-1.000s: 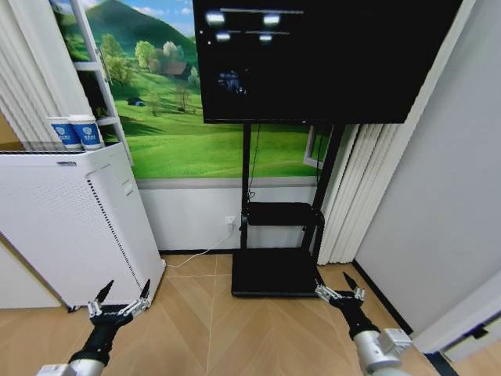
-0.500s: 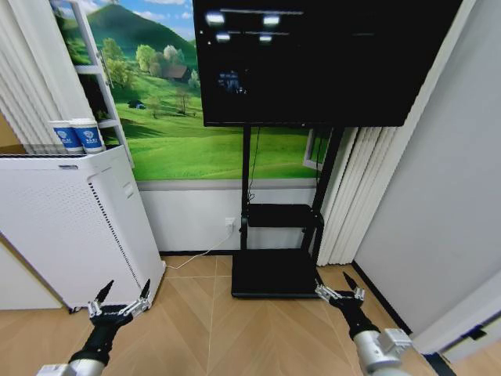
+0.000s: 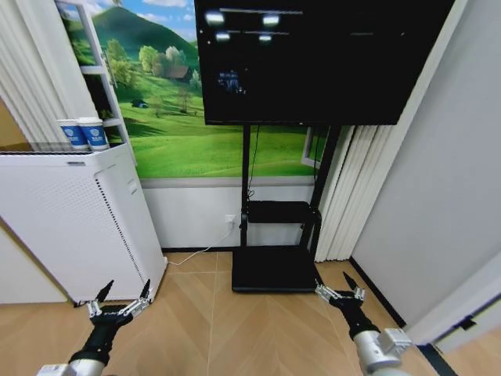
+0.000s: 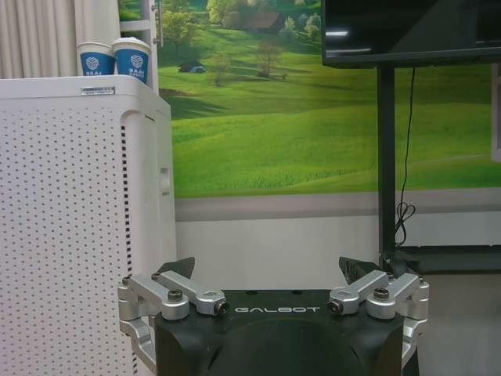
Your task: Pick up the trash bin and place the garbage on the floor into it.
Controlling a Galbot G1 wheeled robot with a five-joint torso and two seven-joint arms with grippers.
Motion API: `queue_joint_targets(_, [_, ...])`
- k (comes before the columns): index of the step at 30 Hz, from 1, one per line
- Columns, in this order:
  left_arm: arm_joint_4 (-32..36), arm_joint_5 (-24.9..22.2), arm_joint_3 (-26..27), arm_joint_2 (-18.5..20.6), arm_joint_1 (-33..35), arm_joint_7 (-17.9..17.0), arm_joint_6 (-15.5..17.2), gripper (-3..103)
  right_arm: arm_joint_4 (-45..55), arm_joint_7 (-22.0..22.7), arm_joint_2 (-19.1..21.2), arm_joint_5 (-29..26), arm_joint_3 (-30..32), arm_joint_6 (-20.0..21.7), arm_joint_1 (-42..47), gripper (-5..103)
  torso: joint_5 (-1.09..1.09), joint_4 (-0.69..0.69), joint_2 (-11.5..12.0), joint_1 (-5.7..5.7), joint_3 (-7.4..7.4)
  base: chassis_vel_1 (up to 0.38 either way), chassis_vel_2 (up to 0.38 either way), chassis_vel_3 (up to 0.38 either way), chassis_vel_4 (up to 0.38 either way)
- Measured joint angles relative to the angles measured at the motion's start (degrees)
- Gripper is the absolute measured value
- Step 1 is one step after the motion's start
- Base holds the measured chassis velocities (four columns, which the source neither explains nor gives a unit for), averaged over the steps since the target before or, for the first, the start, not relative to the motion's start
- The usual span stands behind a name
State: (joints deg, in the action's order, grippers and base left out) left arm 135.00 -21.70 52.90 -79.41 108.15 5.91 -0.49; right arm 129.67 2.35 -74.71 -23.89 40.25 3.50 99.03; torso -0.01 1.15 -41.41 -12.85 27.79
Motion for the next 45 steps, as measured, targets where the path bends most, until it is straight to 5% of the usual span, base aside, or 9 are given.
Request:
queue_joint_targets(20, [0.0, 0.0, 0.01, -0.01, 0.02, 0.0, -0.01, 100, 0.01, 0.0, 0.01, 0.0, 0.01, 0.0, 0.03, 100, -0.01, 0.01, 0.23, 0.14, -0.17, 0.303, -0.267, -0.304, 0.264])
queue_joint_targets(45, [0.0, 0.0, 0.01, 0.01, 0.01, -0.03, 0.01, 100, 0.01, -0.02, 0.0, 0.0, -0.01, 0.0, -0.02, 100, 0.0, 0.0, 0.35, 0.13, -0.18, 0.278, 0.094, -0.259, -0.105])
